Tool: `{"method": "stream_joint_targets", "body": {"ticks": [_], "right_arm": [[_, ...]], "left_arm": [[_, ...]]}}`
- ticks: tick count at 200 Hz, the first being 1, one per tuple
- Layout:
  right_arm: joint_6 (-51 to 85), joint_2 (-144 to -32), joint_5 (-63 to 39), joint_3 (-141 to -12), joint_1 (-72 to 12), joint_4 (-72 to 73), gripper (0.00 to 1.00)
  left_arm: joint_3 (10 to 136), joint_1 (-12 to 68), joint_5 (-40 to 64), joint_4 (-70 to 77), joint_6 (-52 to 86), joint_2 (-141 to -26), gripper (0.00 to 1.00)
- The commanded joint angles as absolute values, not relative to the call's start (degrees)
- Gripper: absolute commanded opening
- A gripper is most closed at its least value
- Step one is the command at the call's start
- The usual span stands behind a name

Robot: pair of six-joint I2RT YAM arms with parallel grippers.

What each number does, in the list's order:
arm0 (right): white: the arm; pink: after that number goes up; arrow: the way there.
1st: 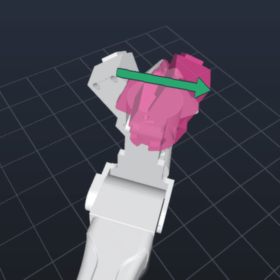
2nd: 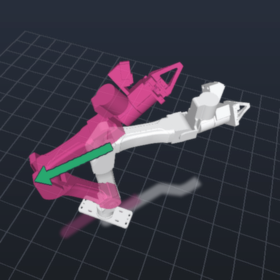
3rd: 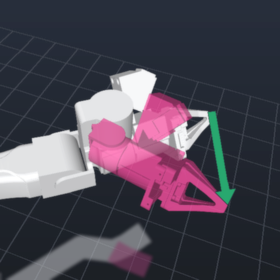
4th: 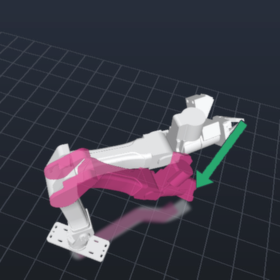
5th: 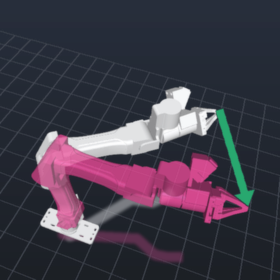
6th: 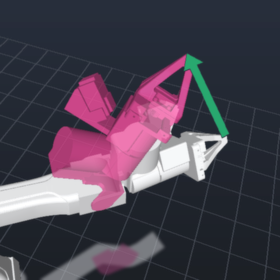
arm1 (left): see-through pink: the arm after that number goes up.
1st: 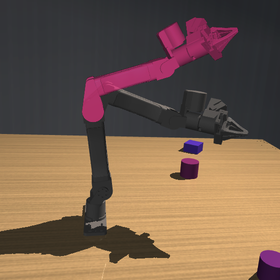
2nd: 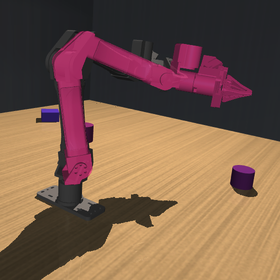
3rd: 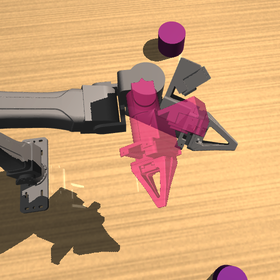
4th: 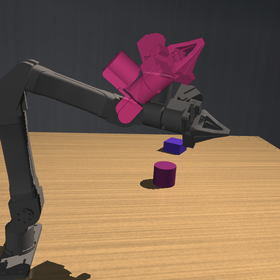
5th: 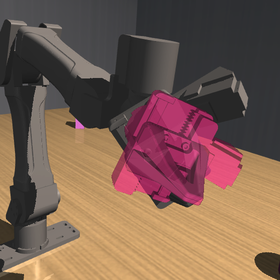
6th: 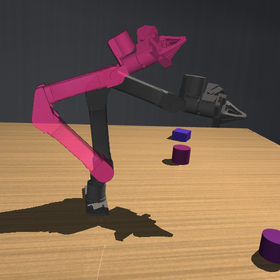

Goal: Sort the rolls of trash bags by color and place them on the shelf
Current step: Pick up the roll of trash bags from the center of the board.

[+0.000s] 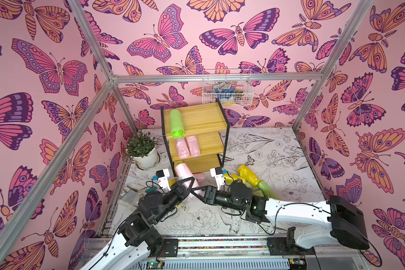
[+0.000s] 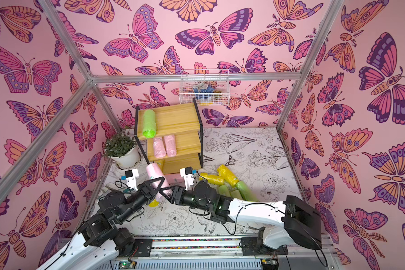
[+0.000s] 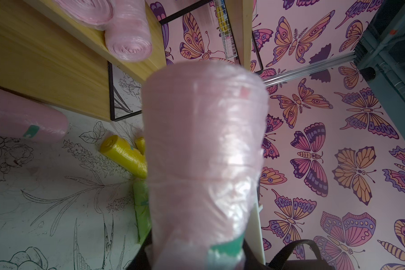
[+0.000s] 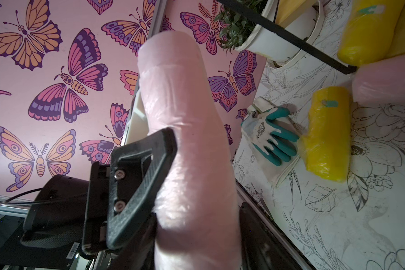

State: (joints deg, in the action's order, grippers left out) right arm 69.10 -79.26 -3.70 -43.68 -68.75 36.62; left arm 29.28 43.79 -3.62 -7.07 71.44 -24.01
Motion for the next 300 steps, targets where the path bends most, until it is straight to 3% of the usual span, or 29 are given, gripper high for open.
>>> {"method": "stream_joint_targets", "body": {"ticks": [1, 37, 80, 109, 181, 187, 193, 200, 204, 207, 242, 300], "right_arm": [[69.65, -80.73, -1.45, -44.92, -67.00, 35.42, 0.53], [69.70, -79.01, -0.15, -43.19, -66.80, 36.00, 0.65], [69.18, -77.61, 0.53, -42.44, -66.67, 35.68, 0.64], [69.13, -78.75, 0.20, -43.26, -66.31, 36.08, 0.54], [71.15, -81.47, -2.69, -44.94, -65.92, 38.62, 0.13], [71.26, -81.27, -2.91, -44.80, -65.92, 38.46, 0.09], [71.28, -81.01, -2.91, -44.66, -65.92, 38.17, 0.06], [71.21, -80.57, -2.80, -44.53, -65.92, 37.32, 0.02], [71.12, -80.22, -2.61, -44.40, -65.92, 36.77, 0.00], [70.98, -79.93, -2.45, -44.32, -65.92, 36.30, 0.00], [67.50, -74.50, 2.02, -43.09, -65.62, 26.66, 0.00], [62.28, -66.71, 4.22, -42.42, -59.61, 16.21, 0.00]], "left_arm": [[29.05, 44.47, 0.77, -0.75, 72.30, -22.76, 0.00], [28.48, 44.60, 0.64, -0.70, 72.71, -22.19, 0.00], [28.17, 44.70, 0.33, -0.71, 73.65, -22.18, 0.00], [28.65, 44.74, 0.97, -0.46, 73.91, -23.09, 0.00], [27.79, 45.18, 1.40, -0.15, 75.03, -23.54, 0.00], [27.64, 45.18, 1.53, -0.20, 75.03, -23.68, 0.14], [27.60, 45.18, 1.74, -0.30, 74.89, -23.86, 0.45], [27.60, 45.18, 2.13, -0.64, 74.99, -24.05, 0.66], [27.67, 45.18, 2.32, -0.78, 75.02, -24.28, 0.92], [27.68, 45.18, 2.48, -0.86, 74.88, -24.45, 0.99], [30.94, 45.18, 2.80, -6.96, 69.31, -25.38, 1.00], [41.12, 45.09, -2.54, -33.73, 62.57, -25.74, 1.00]]}}
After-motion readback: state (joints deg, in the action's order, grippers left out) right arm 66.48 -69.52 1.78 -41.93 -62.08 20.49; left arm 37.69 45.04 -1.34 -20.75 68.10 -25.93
